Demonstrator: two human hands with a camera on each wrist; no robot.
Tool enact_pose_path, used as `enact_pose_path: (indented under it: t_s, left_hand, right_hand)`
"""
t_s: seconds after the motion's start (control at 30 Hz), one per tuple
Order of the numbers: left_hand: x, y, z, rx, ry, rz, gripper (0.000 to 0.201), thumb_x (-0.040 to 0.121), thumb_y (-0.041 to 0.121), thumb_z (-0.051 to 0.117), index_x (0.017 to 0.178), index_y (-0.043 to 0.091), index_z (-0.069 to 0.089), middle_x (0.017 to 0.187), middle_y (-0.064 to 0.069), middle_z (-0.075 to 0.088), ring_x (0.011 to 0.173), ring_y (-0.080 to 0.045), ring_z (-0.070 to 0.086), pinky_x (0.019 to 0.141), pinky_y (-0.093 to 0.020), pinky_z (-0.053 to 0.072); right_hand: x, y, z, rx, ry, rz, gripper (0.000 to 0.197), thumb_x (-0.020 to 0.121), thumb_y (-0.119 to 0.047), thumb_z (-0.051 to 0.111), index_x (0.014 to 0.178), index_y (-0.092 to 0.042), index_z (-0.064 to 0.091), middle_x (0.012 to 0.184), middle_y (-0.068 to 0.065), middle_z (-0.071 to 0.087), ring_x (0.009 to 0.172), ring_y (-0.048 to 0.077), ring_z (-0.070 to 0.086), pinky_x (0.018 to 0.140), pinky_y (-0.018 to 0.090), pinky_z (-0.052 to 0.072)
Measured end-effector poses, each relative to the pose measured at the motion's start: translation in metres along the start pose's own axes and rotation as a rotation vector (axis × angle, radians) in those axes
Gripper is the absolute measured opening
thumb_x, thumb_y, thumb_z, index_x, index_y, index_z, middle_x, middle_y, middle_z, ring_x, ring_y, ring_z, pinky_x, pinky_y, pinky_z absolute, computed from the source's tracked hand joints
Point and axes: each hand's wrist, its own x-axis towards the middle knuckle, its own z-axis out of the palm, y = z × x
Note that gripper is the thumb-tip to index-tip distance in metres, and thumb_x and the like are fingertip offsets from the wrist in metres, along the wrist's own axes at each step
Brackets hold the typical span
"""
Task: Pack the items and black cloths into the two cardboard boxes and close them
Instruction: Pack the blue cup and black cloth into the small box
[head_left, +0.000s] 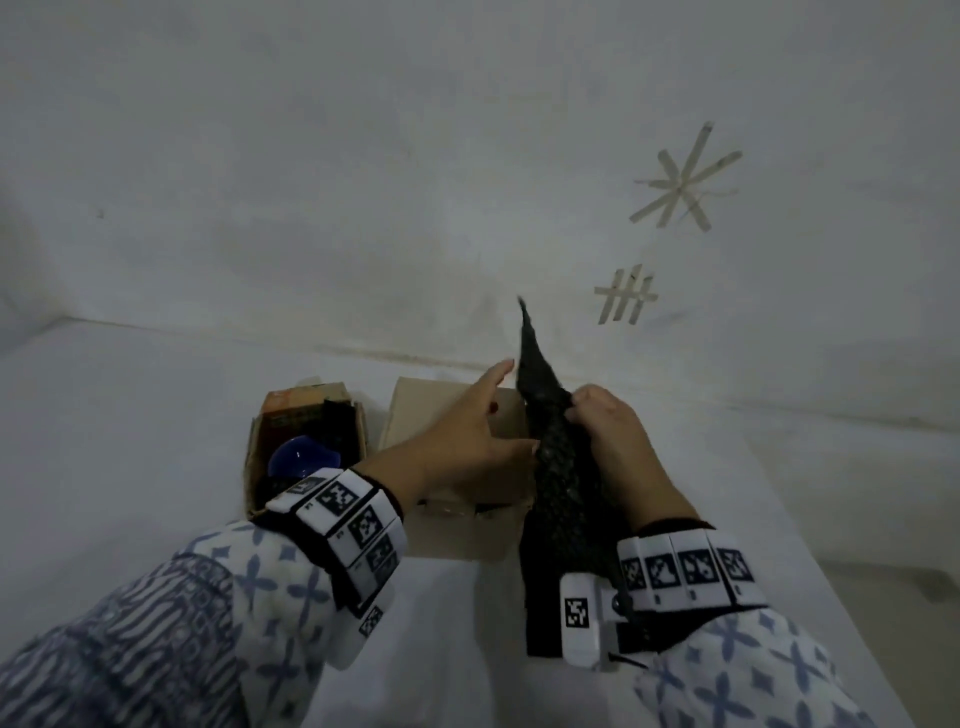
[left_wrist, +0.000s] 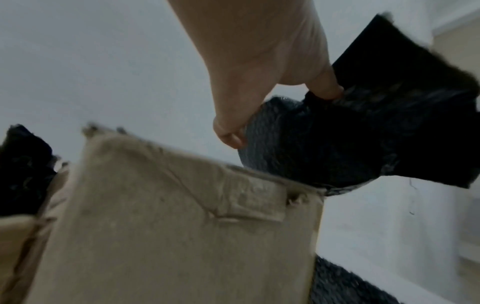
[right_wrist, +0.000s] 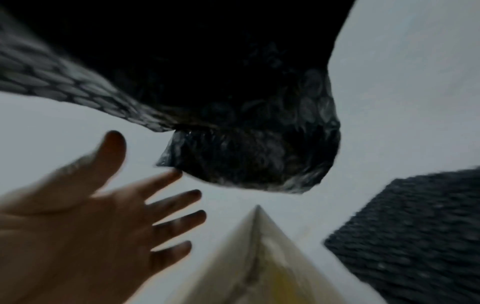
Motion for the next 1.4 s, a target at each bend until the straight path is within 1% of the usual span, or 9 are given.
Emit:
enact_pose_path:
  t_s: [0.1, 0.3, 0.5, 0.67, 0.83, 1.0, 1.13, 1.27, 1.4]
  left_hand:
    - [-0.004, 0.006, -0.028, -0.009, 0.010, 0.073, 0.051, 0.085, 0.006, 0.066, 0.121, 0.030, 0.039, 0.110, 0.017, 0.050, 0.094, 0.026, 0.050, 0.080, -0.001, 0.041]
    - [-0.035, -0.017, -0.092, 0.003, 0.155, -0.088, 0.042, 0.085, 0.038, 0.062, 0.123, 0.023, 0.052, 0.117, -0.002, 0.063, 0.107, -0.023, 0.061, 0.089, -0.040, 0.053]
    - [-0.069, -0.056, -0.166, 0.324, 0.366, -0.146, 0.025, 0.086, 0.008, 0.055, 0.077, 0.028, 0.042, 0.076, 0.001, 0.055, 0.072, -0.022, 0.051, 0.060, -0.032, 0.038]
    - [-0.092, -0.073, -0.198, 0.073, 0.353, -0.225, 0.026, 0.085, 0.013, 0.063, 0.097, 0.030, 0.047, 0.091, -0.001, 0.061, 0.072, -0.022, 0.061, 0.053, -0.030, 0.051]
    - [-0.098, -0.108, -0.211, 0.284, 0.273, -0.309, 0.032, 0.085, 0.012, 0.060, 0.103, 0.019, 0.035, 0.078, -0.006, 0.058, 0.059, -0.019, 0.057, 0.049, -0.028, 0.047]
    - [-0.092, -0.122, -0.199, 0.559, 0.394, -0.226, 0.029, 0.082, 0.002, 0.050, 0.071, 0.024, 0.034, 0.083, -0.004, 0.042, 0.068, -0.024, 0.047, 0.057, -0.030, 0.033]
    - [-0.090, -0.123, -0.192, 0.682, 0.179, -0.246, 0.008, 0.084, 0.011, 0.054, 0.089, 0.012, 0.060, 0.108, -0.007, 0.044, 0.077, -0.019, 0.047, 0.068, -0.026, 0.040]
    - [-0.086, -0.120, -0.188, 0.812, 0.091, -0.314, 0.032, 0.088, 0.034, 0.047, 0.089, 0.007, 0.065, 0.106, -0.009, 0.056, 0.077, -0.019, 0.051, 0.067, -0.028, 0.040]
    - [-0.075, -0.116, -0.186, 1.208, -0.063, -0.335, 0.029, 0.092, 0.021, 0.043, 0.109, 0.011, 0.064, 0.122, -0.011, 0.056, 0.114, -0.030, 0.045, 0.090, -0.037, 0.035]
  right_hand:
    - [0.002, -0.032, 0.028, 0.114, -0.236, -0.015, 0.022, 0.091, -0.008, 0.047, 0.070, -0.012, 0.041, 0.063, 0.001, 0.041, 0.053, 0.009, 0.046, 0.053, 0.020, 0.039]
    - [0.016, -0.056, 0.098, -0.433, -0.043, -0.388, 0.005, 0.090, -0.026, 0.059, 0.086, -0.024, 0.057, 0.089, -0.003, 0.051, 0.077, -0.001, 0.049, 0.071, 0.021, 0.042]
    - [0.027, -0.072, 0.166, -0.499, -0.472, -0.227, 0.091, 0.079, -0.042, 0.070, 0.146, -0.042, 0.009, 0.160, -0.006, -0.004, 0.145, 0.012, 0.008, 0.114, 0.035, 0.022]
    - [0.045, -0.053, 0.229, -0.767, -0.357, -0.325, 0.043, 0.083, -0.003, 0.051, 0.121, -0.023, 0.055, 0.114, 0.014, 0.064, 0.104, 0.032, 0.059, 0.084, 0.035, 0.047]
    - [0.053, -0.033, 0.256, -0.545, -0.136, -0.166, 0.034, 0.074, 0.013, 0.042, 0.092, -0.005, 0.064, 0.096, 0.018, 0.063, 0.082, 0.024, 0.051, 0.061, 0.024, 0.028]
    - [0.053, -0.003, 0.275, -0.870, -0.348, -0.178, 0.027, 0.083, 0.000, 0.049, 0.107, -0.002, 0.062, 0.120, 0.015, 0.050, 0.107, 0.033, 0.053, 0.088, 0.028, 0.040]
    - [0.046, 0.013, 0.276, -1.209, -0.379, -0.259, 0.030, 0.089, -0.015, 0.047, 0.112, -0.013, 0.065, 0.122, 0.010, 0.050, 0.114, 0.031, 0.042, 0.095, 0.039, 0.037]
    - [0.051, 0.018, 0.284, -1.286, -0.521, -0.208, 0.031, 0.089, -0.024, 0.048, 0.116, -0.012, 0.057, 0.122, 0.012, 0.053, 0.114, 0.031, 0.045, 0.100, 0.040, 0.036]
    - [0.055, 0.021, 0.288, -1.151, -0.650, 0.029, 0.043, 0.089, -0.024, 0.050, 0.128, -0.008, 0.040, 0.125, 0.015, 0.054, 0.113, 0.032, 0.053, 0.095, 0.043, 0.047]
